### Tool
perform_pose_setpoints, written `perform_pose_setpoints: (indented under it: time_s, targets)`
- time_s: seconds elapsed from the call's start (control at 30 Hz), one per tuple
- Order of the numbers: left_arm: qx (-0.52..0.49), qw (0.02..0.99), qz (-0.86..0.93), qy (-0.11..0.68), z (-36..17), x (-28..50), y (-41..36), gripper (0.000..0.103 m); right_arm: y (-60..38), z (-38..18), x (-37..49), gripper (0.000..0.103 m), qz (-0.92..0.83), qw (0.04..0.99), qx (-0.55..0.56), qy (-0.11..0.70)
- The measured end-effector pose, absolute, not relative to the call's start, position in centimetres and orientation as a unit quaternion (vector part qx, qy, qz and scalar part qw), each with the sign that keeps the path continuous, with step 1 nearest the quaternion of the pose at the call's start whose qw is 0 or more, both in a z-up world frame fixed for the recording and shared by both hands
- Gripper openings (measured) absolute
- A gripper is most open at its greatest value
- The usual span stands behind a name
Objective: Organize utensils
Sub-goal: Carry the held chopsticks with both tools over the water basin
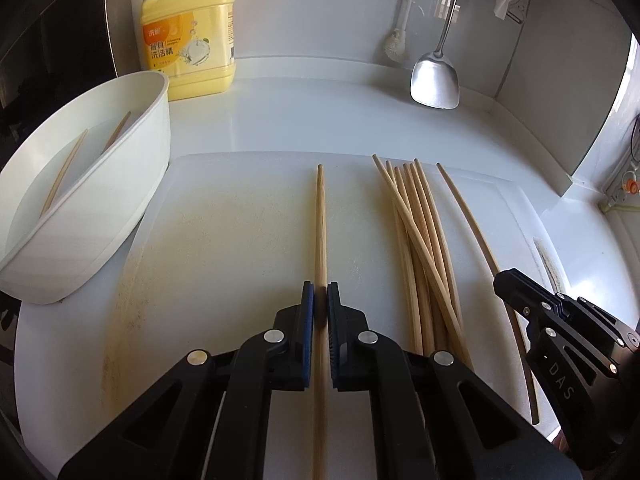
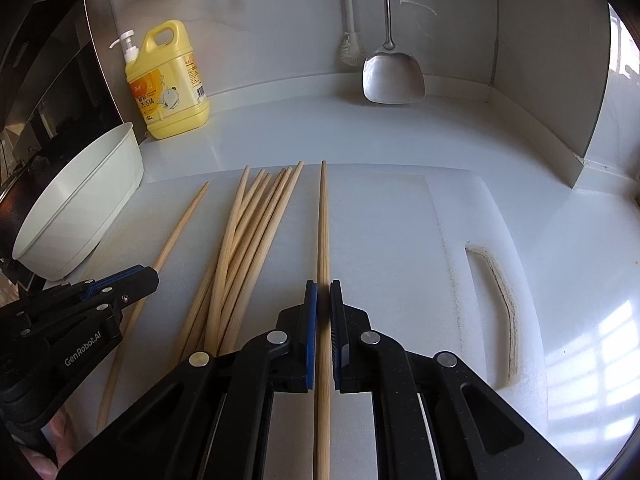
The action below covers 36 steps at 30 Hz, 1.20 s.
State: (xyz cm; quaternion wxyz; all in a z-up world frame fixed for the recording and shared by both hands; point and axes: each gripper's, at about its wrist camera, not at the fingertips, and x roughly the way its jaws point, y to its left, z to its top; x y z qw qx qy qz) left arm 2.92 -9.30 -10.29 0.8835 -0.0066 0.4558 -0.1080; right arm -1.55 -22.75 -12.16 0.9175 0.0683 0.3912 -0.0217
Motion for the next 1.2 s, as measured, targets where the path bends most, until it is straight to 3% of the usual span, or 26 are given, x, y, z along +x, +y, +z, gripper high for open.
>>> perform_pose_setpoints:
  time_s: [0.4,0.7,0.93,1.2]
  targets:
    - [-0.034,0.888,-0.083,0.450,-1.7,0.5,-6.8,0.007,-21.8,-4.7,-3.4,0.006,0.023,0.926,0.077,0.368]
    - [-0.067,0.905,-0.020,0.419,3.7,1.1,2.0,0.007,-14.1,1.2,-1.1,0.006,0.093,0.933,0.039,0.346]
    - [-0.071,0.907,-0.003,0.414,4.4,5.4,11.5,0.007,-4.4,2.1,4.1,0.006,0.124,0.930,0.040,0.344]
    - [-0.068,0.892,-0.030,0.447,1.5,11.8,18.7,0.007,4.3,-0.1,10.8,0.006,0.124,0.915,0.063,0.378]
